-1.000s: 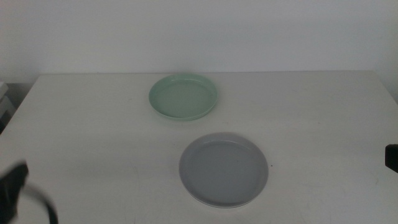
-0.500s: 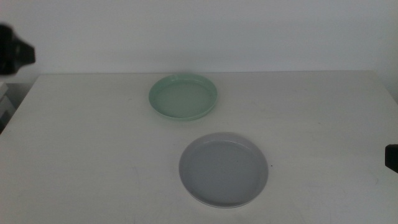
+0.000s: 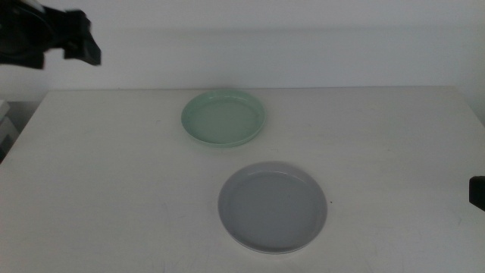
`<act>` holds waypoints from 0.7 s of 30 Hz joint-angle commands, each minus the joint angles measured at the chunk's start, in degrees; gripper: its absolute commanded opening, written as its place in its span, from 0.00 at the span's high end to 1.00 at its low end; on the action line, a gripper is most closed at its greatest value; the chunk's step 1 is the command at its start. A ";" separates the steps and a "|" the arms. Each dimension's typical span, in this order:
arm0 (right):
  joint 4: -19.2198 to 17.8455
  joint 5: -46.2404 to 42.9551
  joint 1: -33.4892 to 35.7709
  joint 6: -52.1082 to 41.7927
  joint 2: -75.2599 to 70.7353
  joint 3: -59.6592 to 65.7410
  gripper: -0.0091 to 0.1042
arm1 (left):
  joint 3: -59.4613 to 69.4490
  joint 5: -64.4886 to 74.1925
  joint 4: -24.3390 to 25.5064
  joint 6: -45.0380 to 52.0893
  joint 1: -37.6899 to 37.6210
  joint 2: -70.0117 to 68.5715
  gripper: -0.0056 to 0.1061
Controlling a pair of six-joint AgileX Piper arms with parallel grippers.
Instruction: Stack the three bowls on top of each other.
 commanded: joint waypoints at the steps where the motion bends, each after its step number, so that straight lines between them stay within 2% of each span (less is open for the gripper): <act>1: 0.66 -3.26 -0.30 -0.47 0.27 -1.46 0.44 | -2.00 -5.18 -1.68 -1.03 0.06 0.85 0.07; 6: 0.66 -3.26 -0.30 -0.47 0.27 -1.46 0.44 | -4.35 -6.42 -8.08 3.29 -0.04 9.06 0.07; 8: 0.66 -3.26 -0.30 -0.47 0.27 -1.46 0.44 | -9.23 -6.59 -8.89 2.96 -0.07 14.78 0.07; 15: 0.66 -3.26 -0.30 -0.47 0.27 -1.46 0.44 | -24.72 -5.15 -7.86 1.07 -2.96 31.06 0.07; 21: 0.66 -3.26 -0.30 -0.47 0.27 -1.46 0.44 | -31.77 -5.67 -7.87 0.56 -5.68 41.26 0.07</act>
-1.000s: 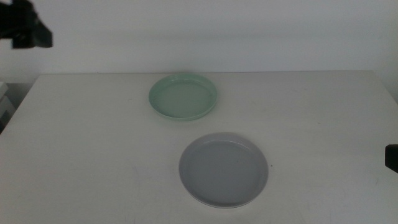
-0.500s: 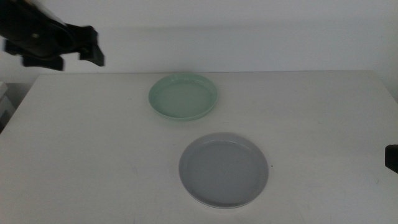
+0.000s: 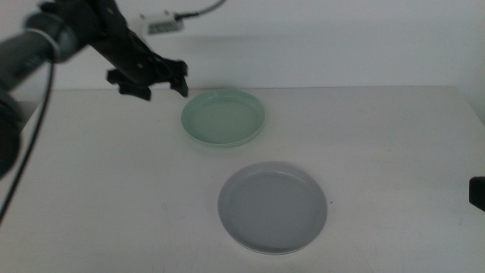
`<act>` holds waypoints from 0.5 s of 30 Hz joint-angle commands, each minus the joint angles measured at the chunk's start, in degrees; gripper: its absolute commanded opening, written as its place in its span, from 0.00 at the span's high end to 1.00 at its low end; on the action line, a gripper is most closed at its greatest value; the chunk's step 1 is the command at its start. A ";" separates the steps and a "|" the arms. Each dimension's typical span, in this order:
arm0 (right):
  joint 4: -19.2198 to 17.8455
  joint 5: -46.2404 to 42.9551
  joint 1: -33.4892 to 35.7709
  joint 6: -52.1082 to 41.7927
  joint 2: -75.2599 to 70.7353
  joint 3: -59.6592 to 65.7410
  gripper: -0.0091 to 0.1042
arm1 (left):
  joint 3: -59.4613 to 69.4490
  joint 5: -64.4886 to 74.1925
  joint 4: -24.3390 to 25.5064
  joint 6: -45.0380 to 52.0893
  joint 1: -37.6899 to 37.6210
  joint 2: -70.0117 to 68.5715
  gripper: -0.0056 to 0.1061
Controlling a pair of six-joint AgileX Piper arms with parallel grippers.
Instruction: Stack the three bowls on top of each other.
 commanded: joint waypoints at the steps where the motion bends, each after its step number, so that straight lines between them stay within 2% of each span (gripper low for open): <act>1: 0.66 -3.38 -0.30 -0.49 0.27 -1.46 0.44 | -3.93 -1.92 -1.09 -0.80 -1.05 -0.66 0.07; 6: 0.66 -3.38 -0.30 -0.49 0.27 -1.46 0.44 | -5.20 -4.21 -1.44 -0.80 -2.05 3.60 0.08; 9: 0.66 -3.38 -0.30 -0.49 0.27 -1.46 0.44 | -5.37 -5.84 -1.76 -0.80 -2.11 5.00 0.12; 12: 0.66 -3.38 -0.30 -0.49 0.27 -1.46 0.44 | -5.38 -6.23 -2.97 -0.80 -2.11 6.01 0.23; 15: 0.66 -3.38 -0.30 -0.49 0.27 -1.46 0.44 | -5.38 -6.59 -4.07 -0.80 -2.11 6.73 0.41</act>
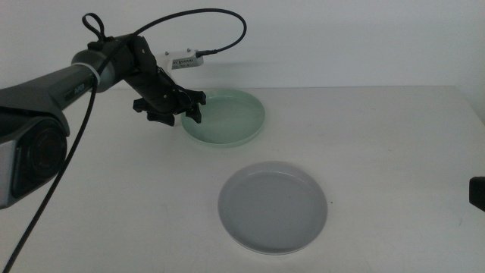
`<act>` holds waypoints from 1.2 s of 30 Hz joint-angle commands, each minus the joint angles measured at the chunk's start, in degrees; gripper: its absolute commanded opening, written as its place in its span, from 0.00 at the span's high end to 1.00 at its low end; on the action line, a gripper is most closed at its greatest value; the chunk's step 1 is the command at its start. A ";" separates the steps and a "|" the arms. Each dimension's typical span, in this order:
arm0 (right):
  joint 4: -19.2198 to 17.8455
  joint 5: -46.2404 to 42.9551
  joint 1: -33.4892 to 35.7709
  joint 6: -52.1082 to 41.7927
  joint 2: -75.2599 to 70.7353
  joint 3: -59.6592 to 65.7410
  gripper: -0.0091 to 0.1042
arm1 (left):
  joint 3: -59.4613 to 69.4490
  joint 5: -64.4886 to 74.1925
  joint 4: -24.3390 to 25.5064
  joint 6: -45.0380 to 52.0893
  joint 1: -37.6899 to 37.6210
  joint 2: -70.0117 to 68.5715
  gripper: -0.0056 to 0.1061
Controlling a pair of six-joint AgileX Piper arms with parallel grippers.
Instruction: Stack the three bowls on top of each other.
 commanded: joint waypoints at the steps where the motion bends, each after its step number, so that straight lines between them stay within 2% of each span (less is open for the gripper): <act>1: 0.66 -3.38 -0.30 -0.49 0.27 -1.46 0.44 | -2.04 -2.64 -2.41 -0.74 -0.18 -3.65 0.48; 10: 0.66 -3.38 -0.30 -0.49 0.27 -1.46 0.44 | -2.04 -3.75 -2.50 -0.88 -0.12 -3.58 0.95; 15: 0.66 -3.38 -0.30 -0.49 0.27 -1.46 0.44 | -2.41 -3.41 -3.07 -1.10 -0.12 -6.31 0.95; 25: 0.66 -3.38 -0.30 -0.49 0.27 -1.46 0.44 | -0.43 2.66 -3.24 -0.74 -1.90 -20.35 0.95; 32: 0.66 -3.38 -0.30 -0.49 0.27 -1.46 0.44 | 12.36 3.28 -1.06 -1.90 -6.71 -31.39 0.95; 36: 0.66 -3.38 -0.30 -0.49 0.27 -1.46 0.44 | 23.58 -2.82 -0.32 -2.54 -9.64 -37.14 0.95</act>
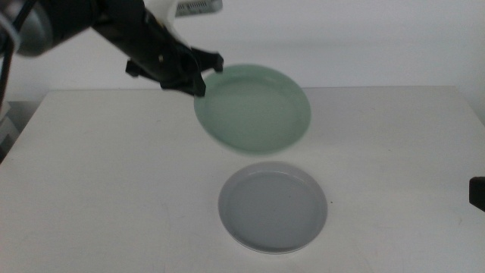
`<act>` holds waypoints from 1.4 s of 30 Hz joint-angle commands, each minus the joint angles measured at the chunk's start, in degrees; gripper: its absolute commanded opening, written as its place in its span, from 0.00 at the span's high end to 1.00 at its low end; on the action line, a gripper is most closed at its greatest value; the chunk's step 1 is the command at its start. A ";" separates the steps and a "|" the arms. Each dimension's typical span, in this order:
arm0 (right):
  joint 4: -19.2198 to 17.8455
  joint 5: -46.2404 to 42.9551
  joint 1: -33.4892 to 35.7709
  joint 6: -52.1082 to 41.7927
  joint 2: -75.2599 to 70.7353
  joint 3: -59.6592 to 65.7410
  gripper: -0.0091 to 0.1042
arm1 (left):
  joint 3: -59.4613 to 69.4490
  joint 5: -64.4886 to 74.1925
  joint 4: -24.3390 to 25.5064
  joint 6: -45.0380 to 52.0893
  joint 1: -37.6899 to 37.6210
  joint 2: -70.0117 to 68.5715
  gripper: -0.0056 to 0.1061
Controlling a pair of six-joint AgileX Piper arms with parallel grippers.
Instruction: Stack the three bowls on top of each other.
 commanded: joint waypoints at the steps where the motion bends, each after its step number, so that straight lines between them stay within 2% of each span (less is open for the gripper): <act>1: 0.66 -3.38 -0.30 -0.49 0.27 -1.46 0.44 | 4.32 -7.04 -0.83 -1.20 -1.66 -6.19 0.95; 7: 0.66 -3.38 -0.30 -0.49 0.27 -1.46 0.44 | 16.51 -15.53 -1.92 -2.22 -5.08 -8.86 0.95; 13: 0.66 -3.38 -0.30 -0.49 0.27 -1.46 0.44 | 22.54 -23.11 -3.86 -2.22 -7.93 -6.92 0.95; 28: 0.66 -3.37 -0.30 -0.49 0.27 -1.46 0.44 | 24.76 -20.57 -6.33 -2.22 -8.40 -3.34 0.95; 31: 0.66 -3.37 -0.30 -0.49 0.27 -1.46 0.44 | 25.69 -20.71 -6.40 -2.27 -8.40 -3.34 0.91; 34: 0.66 -3.37 -0.30 -0.49 0.27 -1.46 0.44 | 25.78 -20.16 -6.40 -1.88 -8.40 -3.34 0.78; 36: 0.66 -3.37 -0.30 -0.49 0.27 -1.46 0.44 | 25.78 -19.35 -6.40 -1.88 -8.40 -3.74 0.60; 39: 0.66 -3.37 -0.30 -0.49 0.27 -1.46 0.44 | 25.78 -18.98 -6.40 0.68 -8.40 -5.27 0.27; 42: 0.66 -3.37 -0.30 -0.49 0.27 -1.46 0.44 | 25.78 -19.67 -6.40 2.08 -8.01 -8.82 0.06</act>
